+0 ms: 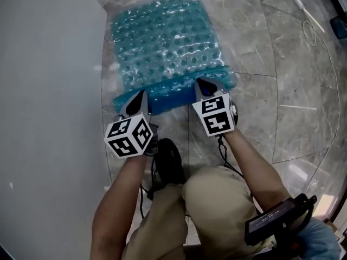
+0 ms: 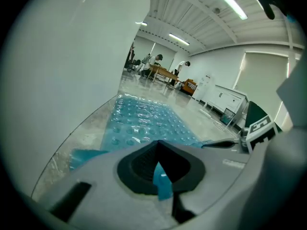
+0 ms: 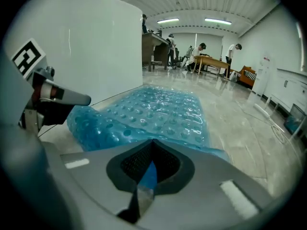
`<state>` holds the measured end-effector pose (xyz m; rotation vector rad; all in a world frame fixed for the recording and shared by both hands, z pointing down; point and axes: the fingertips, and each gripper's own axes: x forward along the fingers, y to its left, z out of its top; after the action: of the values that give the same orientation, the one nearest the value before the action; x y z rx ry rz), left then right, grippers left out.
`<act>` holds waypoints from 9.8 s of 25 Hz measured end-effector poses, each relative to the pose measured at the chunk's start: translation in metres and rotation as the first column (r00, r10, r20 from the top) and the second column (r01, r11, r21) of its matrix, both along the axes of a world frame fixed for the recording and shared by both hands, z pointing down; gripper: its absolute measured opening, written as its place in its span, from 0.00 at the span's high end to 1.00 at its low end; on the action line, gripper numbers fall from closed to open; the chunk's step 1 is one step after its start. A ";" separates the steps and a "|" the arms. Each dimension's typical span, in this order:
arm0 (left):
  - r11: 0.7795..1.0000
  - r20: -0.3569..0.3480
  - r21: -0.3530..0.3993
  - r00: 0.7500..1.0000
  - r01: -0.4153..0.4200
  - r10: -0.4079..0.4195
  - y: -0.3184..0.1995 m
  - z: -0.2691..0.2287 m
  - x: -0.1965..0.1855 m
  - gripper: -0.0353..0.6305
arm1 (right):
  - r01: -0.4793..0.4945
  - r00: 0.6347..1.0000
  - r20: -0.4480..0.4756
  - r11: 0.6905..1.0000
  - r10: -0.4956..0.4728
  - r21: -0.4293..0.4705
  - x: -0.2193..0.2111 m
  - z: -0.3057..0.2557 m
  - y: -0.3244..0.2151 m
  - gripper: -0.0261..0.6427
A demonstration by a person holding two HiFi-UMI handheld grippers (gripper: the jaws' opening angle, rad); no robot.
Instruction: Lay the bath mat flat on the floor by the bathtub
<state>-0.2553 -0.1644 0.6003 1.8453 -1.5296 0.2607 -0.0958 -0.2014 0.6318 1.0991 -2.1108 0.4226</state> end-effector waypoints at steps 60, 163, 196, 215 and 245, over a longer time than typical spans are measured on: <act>0.996 -0.048 -0.084 0.998 0.043 -0.047 0.122 0.045 0.021 0.94 | 0.065 0.997 0.038 0.992 -0.061 -0.106 0.030 -0.048 0.133 0.95; 0.906 -0.326 -0.400 0.945 -0.138 0.000 0.439 0.074 0.185 0.94 | 0.185 0.973 -0.090 0.949 -0.214 -0.256 0.108 0.042 0.404 0.95; 0.909 -0.122 -0.373 0.981 -0.184 0.149 0.496 0.088 0.185 0.94 | 0.428 0.904 0.140 0.844 -0.405 -0.325 0.146 0.057 0.572 0.95; 0.981 -0.241 -0.193 0.970 -0.030 -0.018 0.503 0.079 0.173 0.94 | 0.375 0.900 0.334 0.888 -0.281 -0.265 0.135 0.037 0.525 0.95; 0.636 0.192 0.769 0.972 -0.066 -0.132 0.412 -0.290 0.200 0.92 | 0.213 0.702 0.377 0.682 -0.605 0.699 0.068 -0.341 0.445 0.95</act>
<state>-0.0548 0.2480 0.3100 2.5037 -2.0437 -0.2783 -0.0280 0.2439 0.2908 0.7687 -3.1206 -0.2402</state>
